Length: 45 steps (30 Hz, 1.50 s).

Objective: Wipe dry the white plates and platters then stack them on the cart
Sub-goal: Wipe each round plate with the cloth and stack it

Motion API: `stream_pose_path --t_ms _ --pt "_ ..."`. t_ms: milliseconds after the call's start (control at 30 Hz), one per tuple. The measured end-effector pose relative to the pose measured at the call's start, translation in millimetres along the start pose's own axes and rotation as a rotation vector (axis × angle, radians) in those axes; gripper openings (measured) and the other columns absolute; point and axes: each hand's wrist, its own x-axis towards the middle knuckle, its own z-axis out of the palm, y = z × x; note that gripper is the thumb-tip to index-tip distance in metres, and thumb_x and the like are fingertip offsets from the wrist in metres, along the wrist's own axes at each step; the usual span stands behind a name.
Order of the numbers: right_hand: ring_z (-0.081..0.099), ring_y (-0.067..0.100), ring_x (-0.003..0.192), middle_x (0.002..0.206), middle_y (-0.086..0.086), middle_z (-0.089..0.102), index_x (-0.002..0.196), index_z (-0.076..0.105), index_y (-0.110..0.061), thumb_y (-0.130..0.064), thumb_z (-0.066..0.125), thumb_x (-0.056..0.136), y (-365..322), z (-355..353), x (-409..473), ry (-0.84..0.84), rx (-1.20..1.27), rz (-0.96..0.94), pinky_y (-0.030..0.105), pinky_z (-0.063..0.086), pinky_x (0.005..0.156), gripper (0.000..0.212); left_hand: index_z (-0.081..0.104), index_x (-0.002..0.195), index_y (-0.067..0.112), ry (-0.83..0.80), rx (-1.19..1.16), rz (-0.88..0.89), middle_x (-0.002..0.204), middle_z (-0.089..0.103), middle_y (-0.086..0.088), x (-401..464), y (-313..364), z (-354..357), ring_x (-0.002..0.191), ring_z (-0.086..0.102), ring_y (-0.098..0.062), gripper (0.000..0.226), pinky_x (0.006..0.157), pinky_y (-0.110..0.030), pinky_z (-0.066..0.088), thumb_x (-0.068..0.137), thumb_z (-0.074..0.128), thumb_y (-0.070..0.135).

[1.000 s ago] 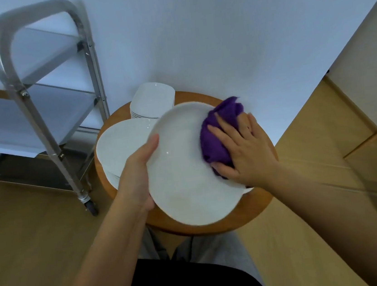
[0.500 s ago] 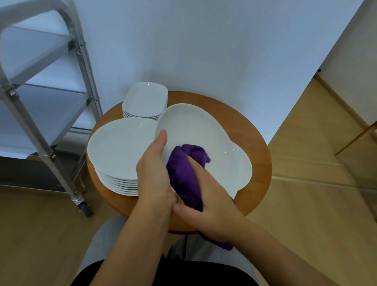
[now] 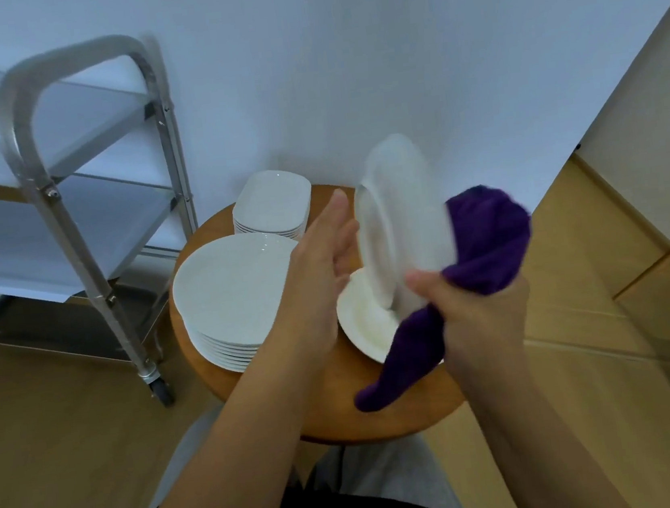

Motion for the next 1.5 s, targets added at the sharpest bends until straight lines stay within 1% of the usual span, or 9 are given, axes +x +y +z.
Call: stream_pose_path --t_ms 167,333,467,667,833,933,1100,1233,1500 --pt "0.07 0.021 0.082 0.089 0.003 0.073 0.085 0.076 -0.018 0.0 0.068 0.056 -2.1 -16.5 22.1 -0.112 0.723 0.144 0.04 0.058 0.073 0.034 0.03 0.14 0.039 0.335 0.289 0.032 0.134 0.04 0.016 -4.9 -34.0 -27.1 0.114 0.036 -0.003 0.081 0.088 -0.028 0.034 0.069 0.067 0.056" --pt "0.071 0.02 0.078 0.087 0.005 0.074 0.078 0.079 -0.017 -0.009 0.063 0.059 26.1 -23.0 15.5 -0.202 0.844 0.292 0.032 0.057 0.064 0.026 0.058 0.119 0.012 0.138 -0.42 -0.25 0.105 0.071 -0.005 1.8 -39.0 -48.7 0.101 0.066 -0.027 0.062 0.089 -0.043 0.051 0.06 0.073 0.022" --pt "0.071 0.021 0.085 0.098 0.008 0.073 0.102 0.071 -0.012 -0.014 0.066 0.067 47.2 -28.5 9.0 -0.13 0.661 0.404 0.033 0.057 0.066 0.036 0.063 0.113 0.013 0.193 -0.374 -0.202 0.104 0.072 -0.009 3.0 -45.9 -59.5 0.097 0.067 -0.029 0.062 0.073 -0.037 0.057 0.052 0.076 0.014" --pt "0.063 0.025 0.109 0.118 0.008 0.066 0.123 0.059 -0.015 -0.048 0.07 0.068 35.3 -26.7 22.1 -0.073 0.505 0.179 0.039 0.05 0.089 0.065 0.063 0.099 0.023 0.259 -0.021 -0.061 0.096 0.072 0.001 -1.6 -35.9 -64.6 0.087 0.067 -0.022 0.065 0.064 -0.036 0.056 0.037 0.084 0.026" --pt "0.037 0.019 0.131 0.141 -0.003 0.041 0.136 0.029 -0.04 -0.067 0.056 0.065 -3.4 -0.8 35.3 -0.408 -0.659 -0.555 0.049 0.028 0.109 0.081 0.057 0.079 0.027 0.131 0.658 0.15 0.081 0.063 0.011 -3.0 -19.0 -50.9 0.078 0.059 -0.006 0.049 0.06 -0.023 0.047 0.044 0.088 0.04" --pt "0.025 0.016 0.138 0.151 -0.009 0.027 0.146 0.01 -0.043 -0.078 0.059 0.058 -30.9 11.0 45.6 -0.758 -1.053 -0.643 0.05 0.024 0.111 0.107 0.049 0.075 0.033 -0.036 0.938 0.204 0.076 0.057 0.015 -2.6 -12.2 -50.4 0.074 0.056 -0.004 0.048 0.058 -0.014 0.042 0.048 0.086 0.047" --pt "0.044 0.008 0.12 0.139 -0.02 0.039 0.14 0.005 -0.054 -0.059 0.083 0.051 -47.6 16.7 57.5 -1.119 -1.069 -0.47 0.029 0.044 0.095 0.118 0.045 0.079 0.044 -0.175 0.963 0.234 0.075 0.054 0.026 -8.6 -13.2 -62.3 0.076 0.05 0.025 0.056 0.057 0.005 0.037 0.047 0.09 0.035" --pt "0.05 0.005 0.114 0.131 -0.027 0.042 0.134 0.013 -0.061 -0.063 0.081 0.047 -48.2 8.5 59.9 -1.015 -0.915 -0.453 0.026 0.049 0.09 0.11 0.048 0.078 0.039 -0.097 0.975 0.268 0.077 0.057 0.02 -11.6 -9.1 -64.4 0.075 0.056 0.002 0.049 0.052 -0.005 0.04 0.049 0.086 0.044" --pt "0.054 -0.009 0.101 0.106 -0.039 0.052 0.11 0.037 -0.059 -0.057 0.08 0.035 -40.1 -15.7 73.6 -0.678 -0.509 -0.347 0.014 0.049 0.079 0.086 0.058 0.095 0.032 0.028 0.5 0.174 0.101 0.066 0.006 -19.0 3.8 -67.9 0.098 0.061 -0.015 0.075 0.08 -0.04 0.055 0.027 0.088 0.044"
